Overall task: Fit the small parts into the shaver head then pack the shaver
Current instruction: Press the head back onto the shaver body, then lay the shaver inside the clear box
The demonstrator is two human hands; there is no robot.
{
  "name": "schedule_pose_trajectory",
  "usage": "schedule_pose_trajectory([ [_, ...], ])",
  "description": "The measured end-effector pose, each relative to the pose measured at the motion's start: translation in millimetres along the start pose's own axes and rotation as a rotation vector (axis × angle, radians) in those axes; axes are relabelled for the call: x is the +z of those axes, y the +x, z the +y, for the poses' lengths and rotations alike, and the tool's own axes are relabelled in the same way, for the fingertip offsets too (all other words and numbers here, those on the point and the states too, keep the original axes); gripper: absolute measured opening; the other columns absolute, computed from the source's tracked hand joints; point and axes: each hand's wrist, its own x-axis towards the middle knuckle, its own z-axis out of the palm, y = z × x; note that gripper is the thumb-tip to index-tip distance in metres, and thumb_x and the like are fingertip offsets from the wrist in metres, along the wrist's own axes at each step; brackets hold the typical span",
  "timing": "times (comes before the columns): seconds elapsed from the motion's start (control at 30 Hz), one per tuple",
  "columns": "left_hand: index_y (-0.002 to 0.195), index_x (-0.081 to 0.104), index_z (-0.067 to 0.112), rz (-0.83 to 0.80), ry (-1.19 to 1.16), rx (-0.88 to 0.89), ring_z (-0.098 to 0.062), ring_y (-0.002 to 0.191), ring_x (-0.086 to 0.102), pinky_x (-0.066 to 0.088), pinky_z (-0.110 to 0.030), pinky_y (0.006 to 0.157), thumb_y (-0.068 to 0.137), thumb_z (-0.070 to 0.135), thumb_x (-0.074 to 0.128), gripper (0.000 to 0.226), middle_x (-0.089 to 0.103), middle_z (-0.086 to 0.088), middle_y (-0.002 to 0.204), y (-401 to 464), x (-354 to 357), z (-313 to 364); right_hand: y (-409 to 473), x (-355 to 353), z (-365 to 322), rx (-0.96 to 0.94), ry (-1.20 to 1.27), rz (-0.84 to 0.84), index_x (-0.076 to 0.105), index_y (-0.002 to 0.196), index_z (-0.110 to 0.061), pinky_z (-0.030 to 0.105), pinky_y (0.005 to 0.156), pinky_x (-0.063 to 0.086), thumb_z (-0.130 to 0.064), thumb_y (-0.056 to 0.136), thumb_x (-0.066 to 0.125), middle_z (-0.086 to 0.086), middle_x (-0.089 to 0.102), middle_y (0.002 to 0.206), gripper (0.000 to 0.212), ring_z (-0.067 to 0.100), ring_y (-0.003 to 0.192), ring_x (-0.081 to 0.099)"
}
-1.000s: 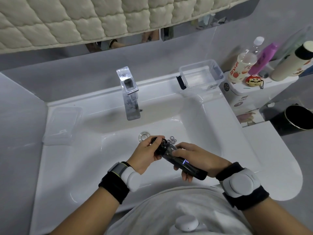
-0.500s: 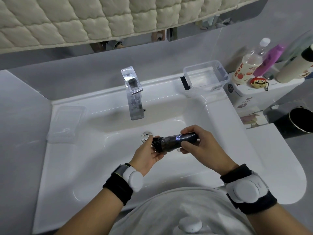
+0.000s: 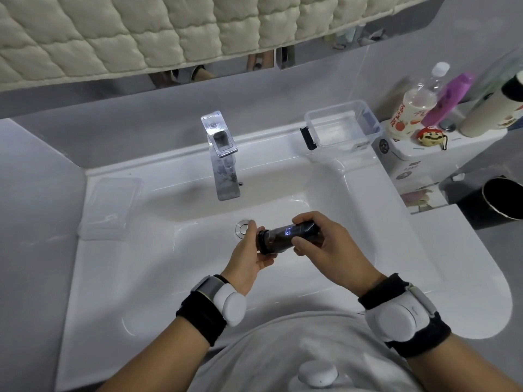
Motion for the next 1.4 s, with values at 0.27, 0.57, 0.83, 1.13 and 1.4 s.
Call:
schedule_pose_trajectory([
  [0.27,0.121,0.053,0.021,0.010,0.204,0.058,-0.025,0.086,0.061,0.051,-0.030,0.077,0.100,0.054,0.029,0.046,0.065,-0.010,0.108,-5.0,12.3,10.9,3.6,-10.1,10.4,-0.001,0.106,-0.012,0.061,0.111,-0.025,0.035,0.083,0.060,-0.009,0.092,0.067,0.001,0.073,0.100,0.026,0.021,0.078,0.076],
  [0.57,0.116,0.061,0.016,-0.047,0.182,0.102,-0.029,0.064,0.058,0.047,-0.029,0.056,0.092,0.021,0.062,0.024,0.065,-0.022,0.108,-2.2,18.9,35.8,24.8,-53.9,20.8,0.079,0.331,-0.131,0.059,0.119,-0.011,0.037,0.081,0.062,-0.003,0.094,0.067,0.019,0.070,0.110,0.028,0.032,0.090,0.075],
  [0.83,0.102,0.063,0.021,0.081,0.260,0.202,-0.025,0.058,0.060,0.050,-0.030,0.057,0.088,0.026,0.065,0.015,0.068,-0.017,0.095,10.3,35.0,44.2,88.1,-118.2,44.9,0.168,0.076,0.165,0.052,0.124,-0.029,0.029,0.079,0.053,-0.040,0.094,0.065,-0.004,0.061,0.122,0.035,0.008,0.101,0.064],
  [1.13,0.100,0.063,0.025,0.137,0.280,0.263,-0.023,0.055,0.060,0.051,-0.028,0.054,0.083,0.030,0.067,0.017,0.070,-0.014,0.092,19.4,49.2,57.9,194.3,-185.7,70.3,0.086,-0.151,0.511,0.041,0.087,-0.026,0.028,0.061,0.035,-0.030,0.086,0.062,-0.007,0.046,0.068,0.022,0.016,0.065,0.047],
  [1.4,0.103,0.062,0.023,0.158,0.264,0.273,-0.023,0.053,0.058,0.048,-0.028,0.054,0.084,0.029,0.067,0.021,0.067,-0.015,0.090,18.7,50.6,65.8,236.1,-196.4,85.2,0.196,-0.186,0.519,0.056,0.097,-0.016,0.031,0.066,0.037,-0.030,0.086,0.060,-0.009,0.055,0.075,0.018,0.007,0.064,0.050],
])
